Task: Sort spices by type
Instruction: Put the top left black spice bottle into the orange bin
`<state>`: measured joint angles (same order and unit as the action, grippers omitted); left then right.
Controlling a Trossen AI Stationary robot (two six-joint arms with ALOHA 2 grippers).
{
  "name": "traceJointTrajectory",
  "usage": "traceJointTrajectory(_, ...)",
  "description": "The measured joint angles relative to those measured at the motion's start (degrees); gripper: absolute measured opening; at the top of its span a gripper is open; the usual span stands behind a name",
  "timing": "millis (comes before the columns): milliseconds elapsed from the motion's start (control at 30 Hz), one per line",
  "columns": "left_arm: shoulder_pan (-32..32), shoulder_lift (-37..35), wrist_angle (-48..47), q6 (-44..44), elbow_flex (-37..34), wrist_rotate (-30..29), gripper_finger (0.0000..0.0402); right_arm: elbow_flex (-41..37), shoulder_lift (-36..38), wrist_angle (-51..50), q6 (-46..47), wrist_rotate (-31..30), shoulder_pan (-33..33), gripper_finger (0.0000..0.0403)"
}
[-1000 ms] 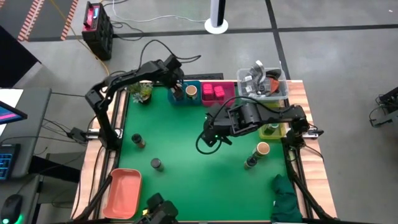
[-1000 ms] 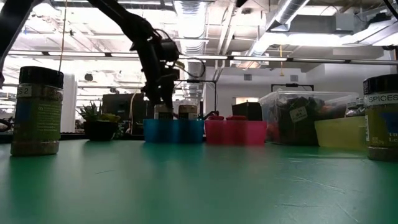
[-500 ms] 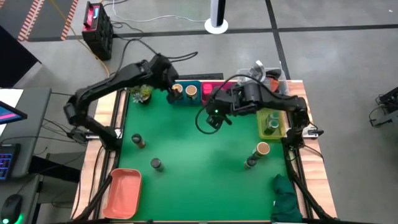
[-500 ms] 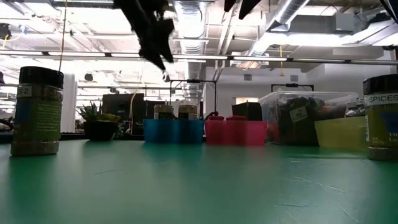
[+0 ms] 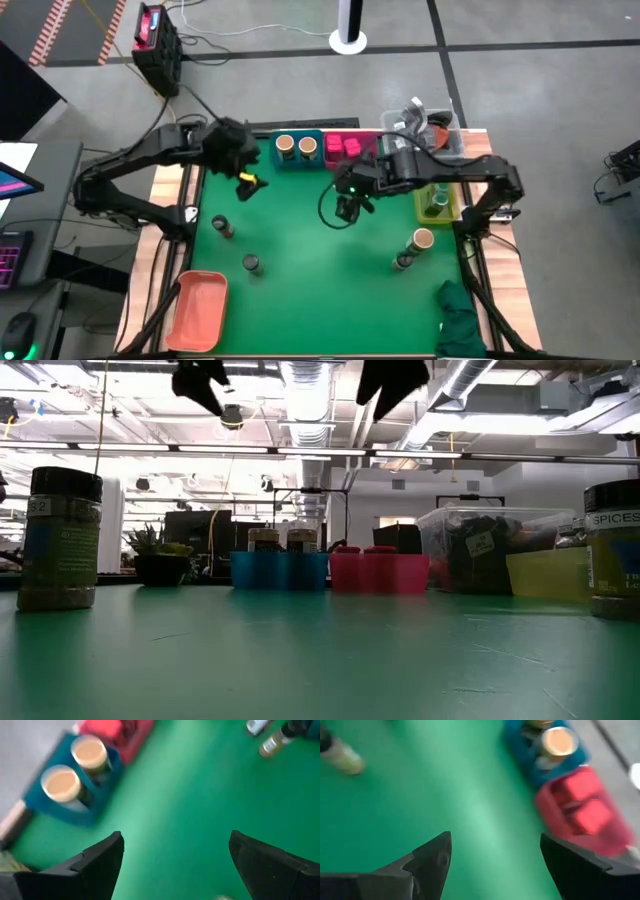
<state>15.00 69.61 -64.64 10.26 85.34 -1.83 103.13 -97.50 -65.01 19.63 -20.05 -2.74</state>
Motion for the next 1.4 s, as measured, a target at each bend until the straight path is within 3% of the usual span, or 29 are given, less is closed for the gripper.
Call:
traceJointTrajectory(267,-6.4,0.8,-12.6,13.1,0.0,-2.0,0.0345,-20.4,10.8,18.1,2.8,3.8,-3.6,0.0329)
traceJointTrajectory(467,-9.8,1.9,-19.1,18.1,-2.7,-3.7,0.0345,-27.4,14.8,22.0,10.3,3.7,-9.4,0.0329)
traceJointTrajectory(867,-11.1,-1.5,-9.3,22.2,-25.3,-6.3,0.0345,-29.5,15.9,26.2,19.5,-3.2,-19.1,0.0329)
traceJointTrajectory(1167,-9.6,-2.8,-5.9,24.1,-33.1,-4.1,0.0345,-29.5,15.9,26.5,23.1,-4.5,-20.8,0.0329)
traceJointTrajectory(1400,-9.6,-8.4,-3.9,27.7,-38.9,-1.7,0.0345,-29.5,15.9,27.6,23.6,-4.6,-20.8,0.0329)
